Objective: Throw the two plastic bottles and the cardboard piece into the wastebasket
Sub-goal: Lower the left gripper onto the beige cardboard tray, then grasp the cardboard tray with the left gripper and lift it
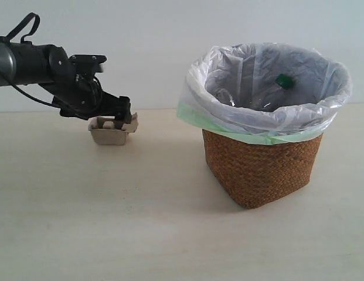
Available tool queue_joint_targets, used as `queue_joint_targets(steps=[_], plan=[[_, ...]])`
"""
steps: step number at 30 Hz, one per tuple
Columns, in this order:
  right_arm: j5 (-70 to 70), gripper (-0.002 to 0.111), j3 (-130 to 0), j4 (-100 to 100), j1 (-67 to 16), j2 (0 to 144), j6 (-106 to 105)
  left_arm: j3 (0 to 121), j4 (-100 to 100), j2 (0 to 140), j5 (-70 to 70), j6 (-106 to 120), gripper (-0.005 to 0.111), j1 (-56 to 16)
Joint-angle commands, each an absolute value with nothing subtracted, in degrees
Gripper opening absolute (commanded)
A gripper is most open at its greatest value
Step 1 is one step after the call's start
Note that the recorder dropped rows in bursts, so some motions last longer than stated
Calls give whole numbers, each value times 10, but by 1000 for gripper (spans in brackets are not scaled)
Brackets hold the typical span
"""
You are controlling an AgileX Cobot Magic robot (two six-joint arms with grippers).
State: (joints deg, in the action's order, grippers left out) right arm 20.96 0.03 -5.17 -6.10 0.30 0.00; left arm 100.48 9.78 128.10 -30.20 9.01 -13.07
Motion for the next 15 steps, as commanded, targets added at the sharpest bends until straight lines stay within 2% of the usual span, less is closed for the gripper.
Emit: queue_joint_targets(steps=[1,4,15], plan=[[207,0,0,-51,-58,0,0,1004,146,1284,-267,192,108,-132],[207,0,0,-51,-58,0,0,1004,124,1288,-264,258,108,-132],[207,0,0,-51,-58,0,0,1004,66,1306,-260,724,108,-132]])
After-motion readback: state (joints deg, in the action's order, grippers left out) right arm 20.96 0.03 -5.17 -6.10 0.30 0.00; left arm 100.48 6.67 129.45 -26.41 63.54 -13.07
